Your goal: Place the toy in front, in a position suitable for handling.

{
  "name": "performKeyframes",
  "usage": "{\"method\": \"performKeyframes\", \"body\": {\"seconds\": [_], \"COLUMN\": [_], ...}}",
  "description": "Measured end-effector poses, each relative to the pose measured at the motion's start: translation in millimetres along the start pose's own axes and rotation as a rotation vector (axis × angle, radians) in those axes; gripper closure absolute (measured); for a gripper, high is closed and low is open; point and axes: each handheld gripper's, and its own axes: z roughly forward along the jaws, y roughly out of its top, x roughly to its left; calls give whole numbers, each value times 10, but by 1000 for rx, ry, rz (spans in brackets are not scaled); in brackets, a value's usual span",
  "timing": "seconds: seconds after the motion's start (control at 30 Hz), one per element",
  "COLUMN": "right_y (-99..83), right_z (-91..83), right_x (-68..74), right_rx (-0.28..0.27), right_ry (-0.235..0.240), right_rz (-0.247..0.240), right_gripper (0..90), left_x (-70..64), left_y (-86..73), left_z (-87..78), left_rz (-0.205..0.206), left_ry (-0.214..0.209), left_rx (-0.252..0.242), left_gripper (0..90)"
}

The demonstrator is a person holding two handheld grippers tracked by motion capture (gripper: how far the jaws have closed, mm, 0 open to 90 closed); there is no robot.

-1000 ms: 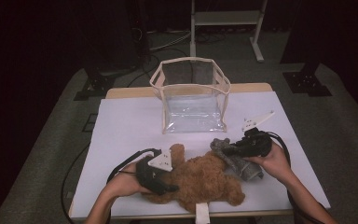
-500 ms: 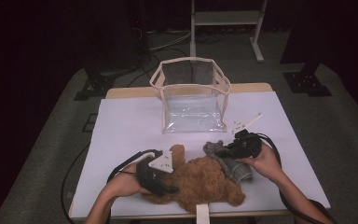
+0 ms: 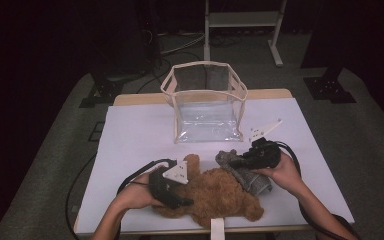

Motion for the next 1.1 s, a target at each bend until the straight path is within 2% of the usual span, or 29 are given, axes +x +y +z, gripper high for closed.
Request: {"method": "performKeyframes", "body": {"seconds": [0.03,0.13,0.23,0.4,0.47,0.57,0.7,0.83,0.9,1.1], "right_y": [0,-143,-193,-37,44,91,6,-38,19,324], "right_z": [0,-10,-75,-130,-107,-21,19,-33,-76,-177], "right_x": [0,-49,-56,71,131,163,93,64,103,353], "right_rx": [0,-23,-26,-36,-43,-20,1,9,8,-55], "right_ry": [0,19,13,32,42,47,42,29,19,69], "right_rz": [0,51,63,16,-17,-36,-13,-1,-19,-103], "right_gripper": [789,789,789,789,789,789,789,788,788,789], "left_x": [0,7,26,63,75,80,79,87,95,142], "left_y": [0,-18,-7,50,60,54,41,54,63,92], "left_z": [0,6,17,55,64,59,60,69,72,97], "left_rz": [0,-12,-16,-13,-14,-14,-22,-25,-23,-26], "left_ry": [0,7,9,10,9,4,3,3,4,6], "left_rx": [0,-20,-18,-5,-3,-2,-12,-11,-6,-6], "left_gripper": [432,427,426,426,423,422,420,419,419,416]}}
